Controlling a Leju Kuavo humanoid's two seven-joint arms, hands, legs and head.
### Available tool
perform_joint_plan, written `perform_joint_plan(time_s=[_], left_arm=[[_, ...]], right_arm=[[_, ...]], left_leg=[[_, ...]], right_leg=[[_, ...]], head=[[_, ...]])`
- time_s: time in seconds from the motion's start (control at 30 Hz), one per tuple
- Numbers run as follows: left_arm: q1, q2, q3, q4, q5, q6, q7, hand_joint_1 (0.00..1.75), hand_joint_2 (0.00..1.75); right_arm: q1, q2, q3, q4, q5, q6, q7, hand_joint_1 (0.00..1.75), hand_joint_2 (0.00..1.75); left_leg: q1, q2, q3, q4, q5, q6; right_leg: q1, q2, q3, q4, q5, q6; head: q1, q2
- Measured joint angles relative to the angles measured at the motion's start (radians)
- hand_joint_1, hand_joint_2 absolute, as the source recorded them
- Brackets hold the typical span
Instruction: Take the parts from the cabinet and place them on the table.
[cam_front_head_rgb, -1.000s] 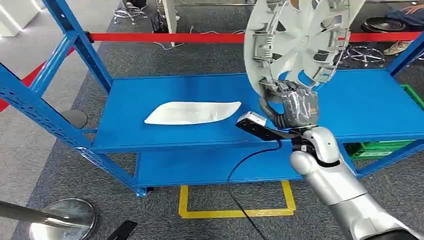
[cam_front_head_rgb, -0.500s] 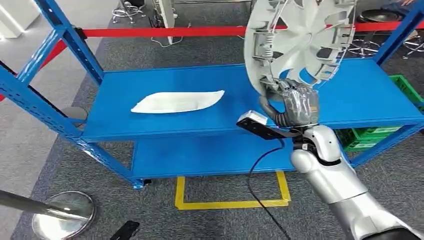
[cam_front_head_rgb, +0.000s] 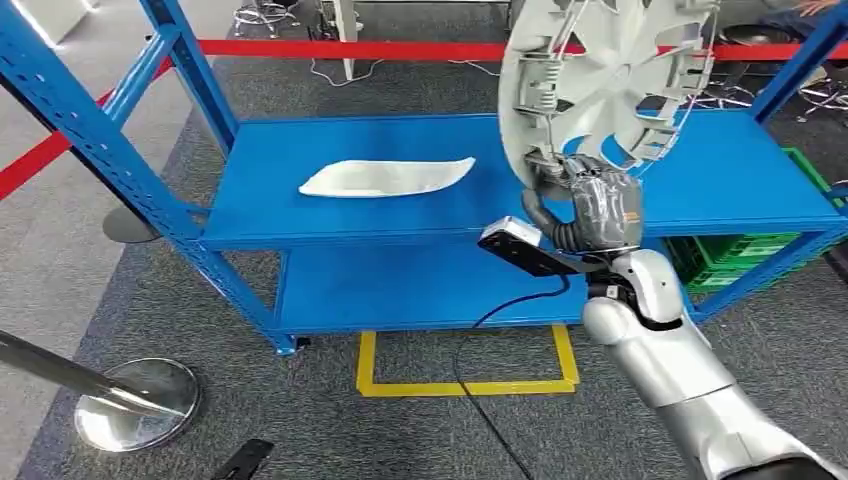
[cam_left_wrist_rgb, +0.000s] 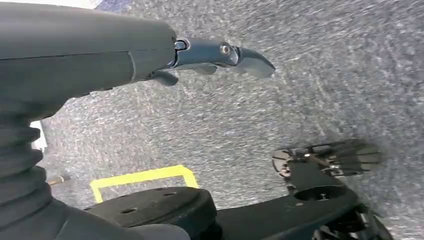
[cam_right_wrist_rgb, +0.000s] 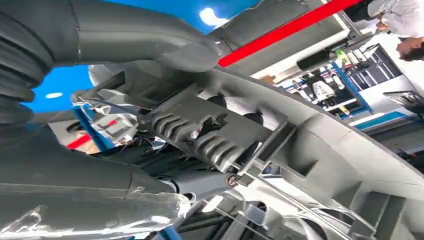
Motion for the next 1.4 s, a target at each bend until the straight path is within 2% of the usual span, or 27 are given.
perform_joint_plan(time_s=[0.07,0.17,0.2,0.27,0.33,0.37,0.43,0.5,0.57,0.6,0.7,0.73,0.77,0.83,0.87,0.9,0.93,1.0,1.03,1.07,1.1,1.2,1.23,1.27,1.33,1.37,1.4], left_arm=[[0.0,0.0,0.0,0.0,0.001,0.0,0.0,0.0,1.75],[0.002,0.0,0.0,0.0,0.002,0.0,0.0,0.0,1.75],[0.003,0.001,0.001,0.0,0.002,0.0,0.0,0.0,1.75],[0.005,0.002,0.001,0.0,0.002,0.0,0.0,0.0,1.75],[0.003,0.001,0.001,0.0,0.002,0.0,0.0,0.0,1.75],[0.003,0.001,0.001,0.0,0.002,0.0,0.0,0.0,1.75],[0.003,0.0,0.001,0.0,0.002,-0.001,0.0,0.0,1.75],[0.002,0.0,0.001,0.0,0.002,-0.001,0.0,0.0,1.75],[-0.003,-0.002,0.001,0.0,0.002,-0.001,0.0,0.0,1.75],[-0.005,-0.002,0.001,0.0,0.002,-0.001,0.0,0.0,1.75],[0.003,0.0,0.002,0.0,0.003,-0.001,0.0,0.0,1.75],[0.008,0.002,0.002,0.0,0.003,-0.001,0.0,0.0,1.75],[0.009,0.004,0.002,0.0,0.003,-0.001,0.0,0.0,1.75],[0.006,0.002,0.002,0.0,0.003,-0.001,0.0,0.0,1.75],[0.006,0.001,0.002,0.0,0.003,-0.001,0.0,0.0,1.75],[0.007,0.001,0.002,0.0,0.003,-0.001,0.0,0.0,1.75],[0.007,0.001,0.002,0.0,0.003,-0.001,0.0,0.0,1.75],[0.007,-0.001,0.002,0.0,0.003,-0.001,-0.002,0.0,1.75],[0.007,-0.001,0.002,0.0,0.003,-0.001,-0.003,0.0,1.75],[0.006,0.0,0.002,0.0,0.003,0.0,-0.003,0.0,1.75],[0.006,0.0,0.002,0.0,0.003,0.0,-0.003,0.0,1.75],[0.01,0.002,0.003,0.0,0.003,0.0,-0.003,0.0,1.75],[0.011,0.004,0.003,0.0,0.003,0.0,-0.003,0.0,1.75],[0.01,0.004,0.003,0.0,0.003,0.0,-0.003,0.0,1.75],[0.009,0.003,0.003,0.0,0.003,0.0,-0.003,0.0,1.75],[0.008,0.003,0.003,0.0,0.003,0.0,-0.003,0.0,1.75],[0.008,0.003,0.003,0.0,0.003,0.0,-0.003,0.0,1.75]], right_arm=[[-0.005,0.001,0.0,-0.001,0.0,0.0,-0.001,1.75,1.75],[-0.008,0.002,-0.003,-0.002,0.0,0.0,-0.001,1.75,1.75],[-0.009,0.002,-0.004,-0.001,0.0,0.0,-0.001,1.75,1.75],[-0.014,0.004,-0.004,-0.002,0.0,0.0,-0.001,1.75,1.75],[-0.014,0.004,-0.005,-0.002,0.0,0.0,-0.001,1.75,1.75],[-0.014,0.004,-0.005,-0.002,0.0,0.0,-0.001,1.75,1.75],[-0.014,0.004,-0.004,-0.002,0.0,0.0,-0.001,1.75,1.75],[-0.014,0.004,-0.004,-0.002,0.0,0.0,-0.001,1.75,1.75],[-0.017,0.003,-0.006,-0.003,-0.005,0.0,-0.002,1.75,1.75],[-0.019,0.003,-0.008,-0.003,-0.008,0.0,-0.003,1.75,1.75],[-0.007,0.003,-0.008,-0.002,-0.015,0.001,-0.01,1.75,1.75],[0.0,0.003,-0.008,-0.002,-0.015,0.001,-0.011,1.75,1.75],[0.006,0.003,-0.008,-0.002,-0.018,0.002,-0.013,1.75,1.75],[0.004,0.003,-0.009,-0.002,-0.024,0.004,-0.014,1.75,1.75],[0.004,0.003,-0.011,-0.002,-0.024,0.005,-0.015,1.75,1.75],[0.004,0.003,-0.012,-0.002,-0.024,0.006,-0.018,1.75,1.75],[0.004,0.003,-0.012,-0.002,-0.024,0.008,-0.02,1.75,1.75],[0.004,0.003,-0.012,-0.005,-0.029,0.009,-0.024,1.75,1.75],[0.004,0.003,-0.013,-0.008,-0.031,0.01,-0.024,1.75,1.75],[0.004,0.003,-0.013,-0.01,-0.031,0.01,-0.025,1.75,1.75],[0.005,0.003,-0.013,-0.016,-0.031,0.01,-0.027,1.75,1.75],[0.006,0.002,-0.014,-0.016,-0.031,0.011,-0.028,1.75,1.75],[0.004,0.002,-0.014,-0.017,-0.032,0.012,-0.028,1.75,1.75],[0.005,0.002,-0.014,-0.02,-0.033,0.013,-0.028,1.75,1.75],[0.004,0.002,-0.016,-0.022,-0.034,0.013,-0.029,1.75,1.75],[0.004,0.002,-0.016,-0.022,-0.034,0.013,-0.03,1.75,1.75],[0.005,0.002,-0.016,-0.023,-0.034,0.013,-0.031,1.75,1.75]], left_leg=[[-0.005,0.0,-0.016,0.006,0.014,-0.011],[-0.002,-0.002,-0.021,0.0,0.041,-0.027],[-0.001,-0.002,-0.028,0.002,0.039,-0.034],[0.002,-0.001,-0.052,0.068,-0.06,-0.048],[0.009,-0.001,-0.093,0.224,-0.169,-0.057],[0.01,-0.001,-0.105,0.288,-0.188,-0.06],[0.014,0.0,-0.081,0.303,-0.142,-0.063],[0.019,0.0,0.005,0.203,-0.08,-0.062],[0.018,-0.002,0.12,0.039,-0.111,-0.057],[0.014,-0.006,0.13,0.001,-0.129,-0.044],[0.005,-0.003,0.108,-0.007,-0.096,-0.019],[0.006,0.0,0.101,-0.008,-0.086,-0.012],[0.006,0.001,0.093,-0.008,-0.078,-0.004],[0.004,0.001,0.072,-0.008,-0.058,0.004],[0.003,0.001,0.062,-0.007,-0.049,0.004],[0.003,0.001,0.051,-0.007,-0.041,0.003],[0.004,0.001,0.042,-0.006,-0.034,0.001],[0.007,0.001,0.024,-0.003,-0.021,-0.007],[0.01,0.001,0.017,0.003,-0.016,-0.013],[0.004,0.001,0.007,0.004,-0.011,-0.02],[0.004,0.0,0.003,0.007,-0.002,-0.024],[0.005,-0.002,-0.011,0.004,0.023,-0.036],[0.006,-0.001,-0.02,0.008,0.011,-0.04],[0.006,0.0,-0.032,0.037,-0.036,-0.048],[0.009,0.001,-0.078,0.194,-0.153,-0.057],[0.008,0.001,-0.096,0.268,-0.188,-0.058],[0.008,0.001,-0.099,0.31,-0.195,-0.056]], right_leg=[[0.005,0.003,0.092,-0.148,-0.051,-0.007],[0.01,0.003,0.072,-0.135,-0.033,-0.029],[0.002,0.0,0.066,-0.142,-0.021,-0.041],[0.002,-0.001,0.044,-0.142,0.0,-0.054],[0.003,0.0,0.016,-0.142,0.022,-0.055],[0.003,-0.001,0.001,-0.141,0.033,-0.054],[0.003,-0.001,-0.026,-0.14,0.055,-0.049],[0.002,-0.001,-0.049,-0.14,0.074,-0.043],[0.006,-0.002,-0.069,-0.137,0.09,-0.03],[0.003,-0.002,-0.075,-0.14,0.105,-0.023],[-0.01,-0.002,-0.089,-0.16,0.137,-0.003],[-0.011,-0.003,-0.098,-0.151,0.106,-0.003],[-0.008,-0.003,-0.108,-0.111,0.051,-0.003],[-0.005,-0.002,-0.144,0.053,-0.064,-0.001],[-0.003,-0.001,-0.157,0.127,-0.091,0.0],[-0.002,-0.002,-0.155,0.163,-0.088,0.0],[-0.003,-0.002,-0.135,0.155,-0.064,0.0],[-0.005,-0.003,-0.03,0.023,-0.001,0.003],[-0.006,-0.004,0.031,-0.073,-0.001,0.006],[0.002,-0.001,0.073,-0.125,-0.032,0.006],[0.002,0.002,0.073,-0.139,-0.03,-0.007],[0.002,0.003,0.045,-0.131,-0.014,-0.025],[-0.003,0.002,0.037,-0.133,-0.005,-0.034],[-0.003,0.001,0.026,-0.132,0.005,-0.04],[-0.001,0.001,0.002,-0.132,0.023,-0.046],[0.001,0.001,-0.01,-0.131,0.033,-0.047],[0.003,0.001,-0.02,-0.131,0.042,-0.048]], head=[[-0.001,0.0],[-0.002,0.0],[-0.002,0.0],[-0.01,0.0],[-0.01,0.0],[-0.011,0.0],[-0.011,0.0],[-0.011,0.0],[-0.01,0.0],[-0.01,0.0],[-0.011,0.0],[-0.009,0.0],[-0.008,0.0],[-0.008,0.0],[-0.007,0.0],[-0.008,0.0],[-0.007,0.0],[-0.008,0.0],[-0.007,0.0],[-0.007,0.0],[-0.009,0.0],[-0.008,0.0],[-0.009,0.0],[-0.015,0.0],[-0.017,0.0],[-0.019,0.0],[-0.018,0.0]])
